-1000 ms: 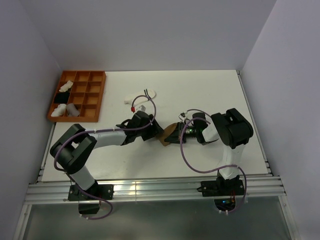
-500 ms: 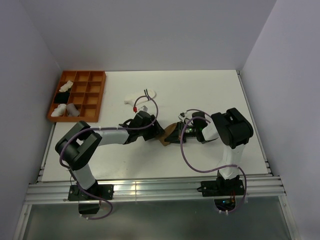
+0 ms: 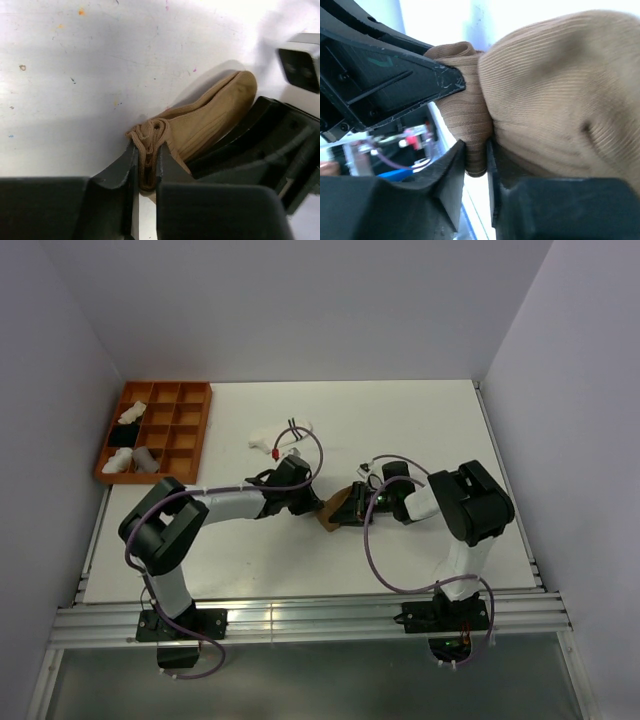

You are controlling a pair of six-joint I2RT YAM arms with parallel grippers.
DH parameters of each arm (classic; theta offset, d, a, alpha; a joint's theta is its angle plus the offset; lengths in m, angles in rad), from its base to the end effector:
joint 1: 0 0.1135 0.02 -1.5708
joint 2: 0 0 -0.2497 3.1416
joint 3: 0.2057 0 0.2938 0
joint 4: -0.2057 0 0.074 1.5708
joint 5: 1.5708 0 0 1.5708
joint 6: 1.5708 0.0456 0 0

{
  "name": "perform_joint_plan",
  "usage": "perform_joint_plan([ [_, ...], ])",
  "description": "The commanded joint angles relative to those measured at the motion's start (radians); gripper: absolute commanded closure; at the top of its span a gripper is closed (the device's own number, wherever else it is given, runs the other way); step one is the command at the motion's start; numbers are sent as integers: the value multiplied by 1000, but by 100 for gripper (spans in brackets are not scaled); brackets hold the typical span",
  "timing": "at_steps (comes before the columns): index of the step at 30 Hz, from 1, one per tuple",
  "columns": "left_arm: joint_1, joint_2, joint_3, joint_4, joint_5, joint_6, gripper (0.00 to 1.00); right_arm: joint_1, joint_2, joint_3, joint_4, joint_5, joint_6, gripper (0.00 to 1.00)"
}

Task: Roll the socks
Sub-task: Roll the sock at the center of the board.

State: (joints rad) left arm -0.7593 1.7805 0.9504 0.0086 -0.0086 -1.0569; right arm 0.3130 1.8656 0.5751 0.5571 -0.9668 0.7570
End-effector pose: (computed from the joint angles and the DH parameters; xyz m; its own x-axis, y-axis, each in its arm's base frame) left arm 0.2845 -0.2694 0.0984 -0.8568 -0.3873 -0.3403 -0.1261 0.7974 -0.5901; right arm 0.2777 0.1293 0.0258 -0.9826 0.0920 -0.1616 -0.1126 0.3975 0.9107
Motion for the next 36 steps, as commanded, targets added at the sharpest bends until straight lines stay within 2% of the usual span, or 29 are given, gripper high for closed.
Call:
perform_joint_plan([
  [1, -14, 39, 39, -215, -76, 61, 97, 21, -46, -40, -186, 227, -136, 69],
  [4, -26, 46, 79, -289, -105, 70, 98, 35, -150, -50, -221, 305, -166, 62],
  [6, -31, 48, 93, -309, -113, 69, 98, 58, -251, -60, -258, 370, -203, 60],
  [10, -32, 53, 109, -340, -111, 74, 98, 138, -442, -83, -314, 595, -271, 57],
  [11, -34, 54, 111, -349, -111, 74, 98, 165, -480, -81, -331, 726, -307, 57],
  [14, -35, 54, 120, -354, -106, 77, 98, 299, -591, -80, -367, 926, -375, 54],
  [16, -37, 56, 126, -361, -105, 77, 98, 382, -623, -69, -384, 970, -401, 52],
  [22, -38, 54, 143, -384, -106, 77, 98, 541, -600, -21, -392, 1135, -479, 49],
  [29, -37, 57, 139, -381, -97, 71, 98, 667, -504, 52, -410, 1267, -522, 48],
  [36, -37, 60, 143, -380, -94, 72, 98, 727, -422, 111, -442, 1356, -539, 47],
])
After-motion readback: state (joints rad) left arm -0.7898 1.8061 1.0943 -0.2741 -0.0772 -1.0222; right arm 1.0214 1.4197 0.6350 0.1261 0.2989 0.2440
